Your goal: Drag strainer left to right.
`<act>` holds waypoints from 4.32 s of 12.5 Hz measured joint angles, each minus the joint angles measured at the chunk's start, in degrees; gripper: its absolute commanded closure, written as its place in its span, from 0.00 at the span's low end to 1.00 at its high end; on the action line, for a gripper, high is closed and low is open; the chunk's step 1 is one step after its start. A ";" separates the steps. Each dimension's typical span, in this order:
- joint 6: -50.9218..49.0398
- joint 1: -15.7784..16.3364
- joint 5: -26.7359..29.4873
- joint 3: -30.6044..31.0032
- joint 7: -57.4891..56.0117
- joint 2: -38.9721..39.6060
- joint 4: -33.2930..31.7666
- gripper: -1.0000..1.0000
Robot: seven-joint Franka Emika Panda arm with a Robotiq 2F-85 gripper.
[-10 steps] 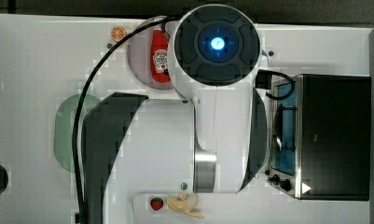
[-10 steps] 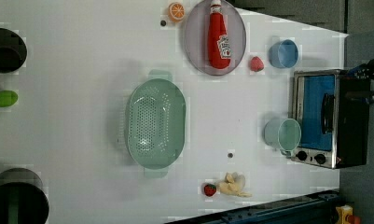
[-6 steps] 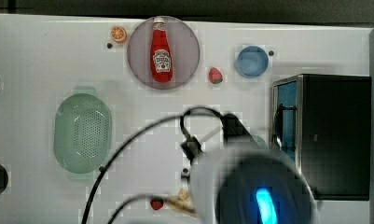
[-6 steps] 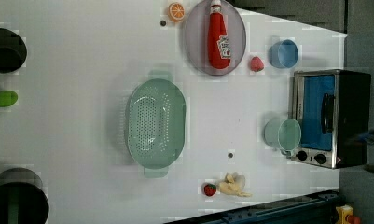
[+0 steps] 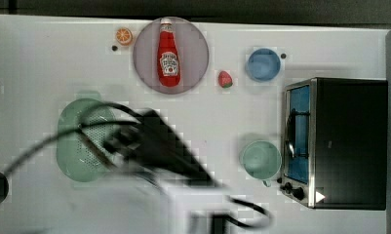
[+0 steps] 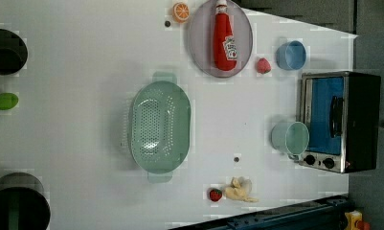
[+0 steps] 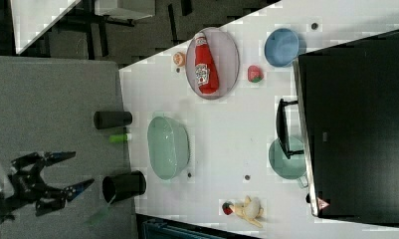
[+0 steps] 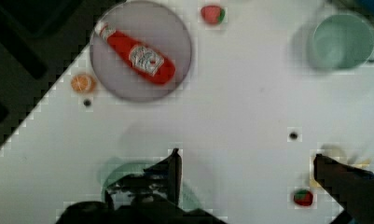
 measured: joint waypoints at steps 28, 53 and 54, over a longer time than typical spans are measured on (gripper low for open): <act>49.11 8.16 -13.76 12.32 66.90 56.48 -9.90 0.00; 49.25 0.64 -12.36 2.52 50.62 47.08 -20.76 0.00; 49.69 0.60 -12.18 1.52 50.28 46.94 -20.65 0.00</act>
